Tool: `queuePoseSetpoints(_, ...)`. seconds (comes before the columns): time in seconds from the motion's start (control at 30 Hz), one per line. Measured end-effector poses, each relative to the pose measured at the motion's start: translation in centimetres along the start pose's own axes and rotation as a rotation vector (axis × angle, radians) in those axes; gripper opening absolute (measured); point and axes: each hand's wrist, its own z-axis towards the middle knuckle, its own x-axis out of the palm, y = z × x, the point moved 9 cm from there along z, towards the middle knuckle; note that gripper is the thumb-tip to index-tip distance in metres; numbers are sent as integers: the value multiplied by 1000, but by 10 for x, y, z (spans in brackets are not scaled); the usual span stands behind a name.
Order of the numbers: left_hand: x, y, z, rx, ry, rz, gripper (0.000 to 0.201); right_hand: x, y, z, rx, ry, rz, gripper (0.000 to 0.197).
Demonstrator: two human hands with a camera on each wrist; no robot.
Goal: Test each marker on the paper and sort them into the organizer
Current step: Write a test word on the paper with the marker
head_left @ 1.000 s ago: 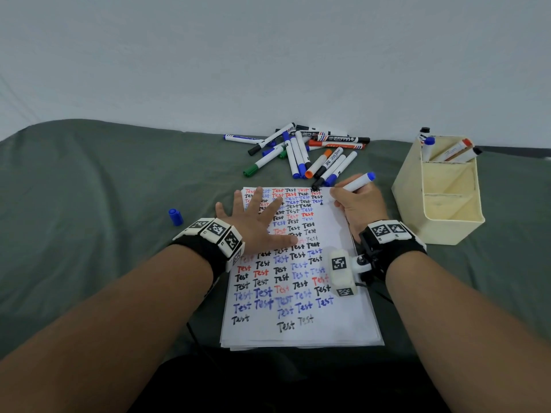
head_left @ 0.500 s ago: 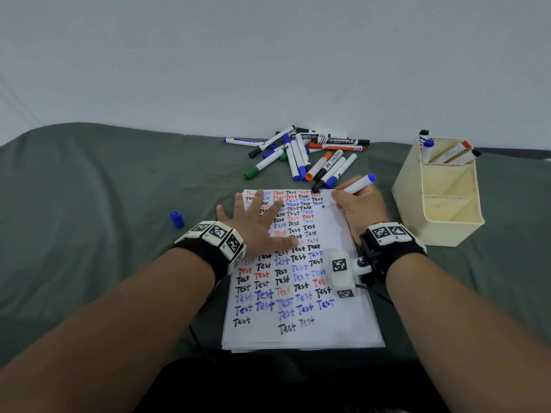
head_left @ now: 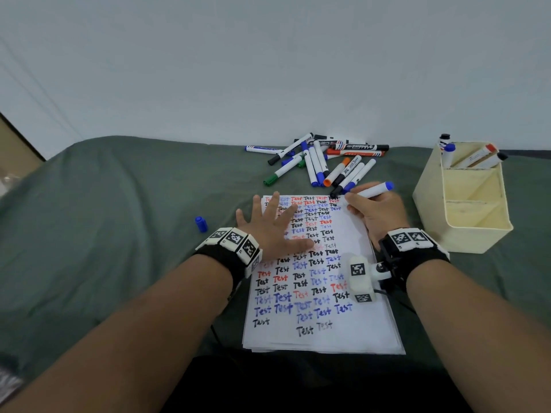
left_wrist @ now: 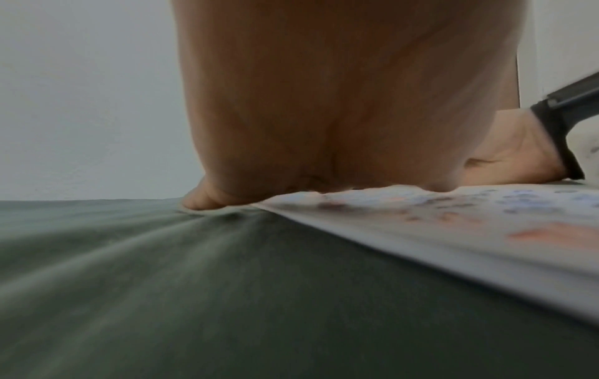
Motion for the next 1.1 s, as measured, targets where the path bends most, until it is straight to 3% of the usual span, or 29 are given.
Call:
queuePoseSetpoints(0.13, -25, 3, -4, 42, -187, 30, 104, 3, 8, -5, 6, -7, 54, 14)
queuePoseSetpoints(0.23, -45, 13, -15, 66, -366, 54, 83, 4, 17, -10, -18, -8, 88, 12)
queuePoseSetpoints(0.33, -57, 42, -28, -6, -448, 34, 64, 9, 28, -14, -48, 34, 74, 10)
queuePoseSetpoints(0.53, -65, 113, -53, -250, -436, 18, 48, 38, 48, -28, -22, 211, 150, 9)
queuePoseSetpoints(0.73, -59, 131, -61, -290, -371, -91, 27, 62, 68, -55, -33, 361, 187, 17)
queuePoseSetpoints(0.83, -67, 122, -65, -274, -429, -196, 17, 57, 67, -67, -19, 322, 214, 17)
queuePoseSetpoints(0.97, -76, 90, -68, -137, -519, -568, 7, 44, 55, -82, 23, 268, 309, 22)
queuePoseSetpoints(1.1, -89, 53, -71, -27, -599, -725, 14, 33, 51, -92, 42, 239, 385, 20)
